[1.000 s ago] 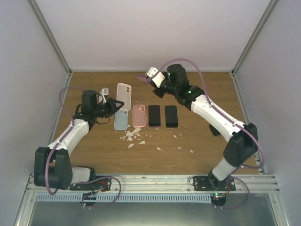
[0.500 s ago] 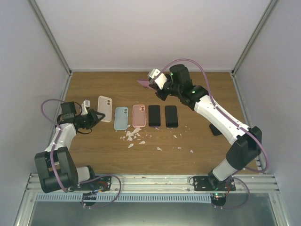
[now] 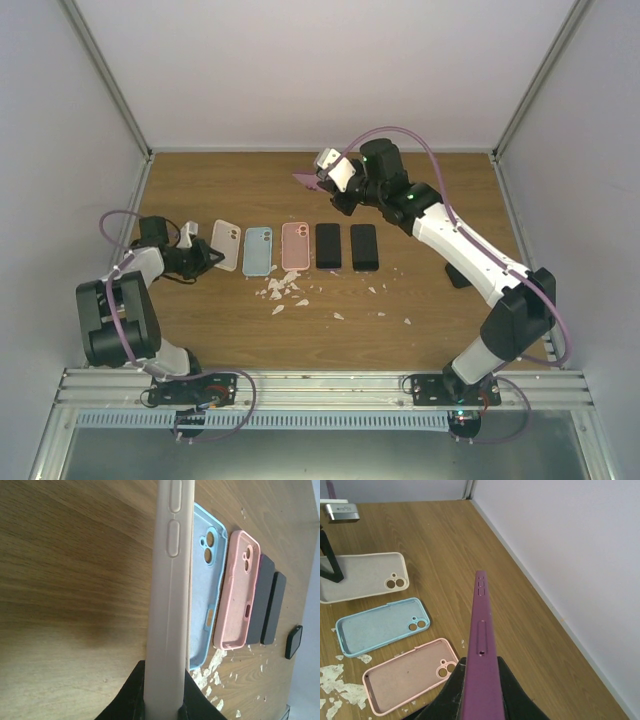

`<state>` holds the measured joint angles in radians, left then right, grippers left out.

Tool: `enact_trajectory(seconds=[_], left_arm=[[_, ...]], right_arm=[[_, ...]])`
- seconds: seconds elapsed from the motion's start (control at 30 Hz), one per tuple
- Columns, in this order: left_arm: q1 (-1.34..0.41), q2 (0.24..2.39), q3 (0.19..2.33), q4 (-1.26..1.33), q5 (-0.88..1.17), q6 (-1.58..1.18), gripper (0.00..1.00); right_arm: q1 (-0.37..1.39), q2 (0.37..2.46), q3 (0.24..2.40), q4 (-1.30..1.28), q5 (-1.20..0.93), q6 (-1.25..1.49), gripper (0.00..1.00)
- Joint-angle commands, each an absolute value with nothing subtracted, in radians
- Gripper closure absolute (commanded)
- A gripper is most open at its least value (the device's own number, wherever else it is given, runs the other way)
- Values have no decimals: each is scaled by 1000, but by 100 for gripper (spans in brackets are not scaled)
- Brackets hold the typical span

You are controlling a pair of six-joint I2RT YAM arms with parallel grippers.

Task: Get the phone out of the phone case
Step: Place the phone case at the center of the board.

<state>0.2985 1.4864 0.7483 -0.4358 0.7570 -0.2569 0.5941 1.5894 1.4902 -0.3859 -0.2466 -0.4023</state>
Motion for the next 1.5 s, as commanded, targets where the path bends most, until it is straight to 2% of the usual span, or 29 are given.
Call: enact_trajectory(seconds=[0.0, 0.17, 0.33, 0.63, 0.8, 0.9, 1.03, 1.13, 1.47], left_arm=[[305, 1526, 790, -413, 717, -232, 100], [305, 1568, 792, -415, 654, -247, 93], [305, 1590, 796, -420, 616, -258, 78], [304, 1591, 785, -413, 613, -266, 61], [304, 1580, 781, -417, 590, -273, 39], [300, 1568, 774, -414, 584, -278, 21], [294, 1554, 766, -411, 577, -287, 8], [293, 1549, 763, -407, 581, -291, 1], [284, 1512, 755, -393, 535, -356, 1]], right_arm=[[588, 1555, 1487, -347, -255, -391, 100], [588, 1559, 1484, -347, -254, -390, 99], [587, 1562, 1484, -345, -257, -387, 100], [588, 1566, 1485, -346, -260, -382, 100], [588, 1565, 1486, -347, -262, -380, 99], [587, 1564, 1486, -346, -262, -380, 100], [588, 1563, 1486, -347, -262, -379, 99], [587, 1564, 1485, -347, -261, -379, 99], [588, 1563, 1483, -345, -265, -380, 99]])
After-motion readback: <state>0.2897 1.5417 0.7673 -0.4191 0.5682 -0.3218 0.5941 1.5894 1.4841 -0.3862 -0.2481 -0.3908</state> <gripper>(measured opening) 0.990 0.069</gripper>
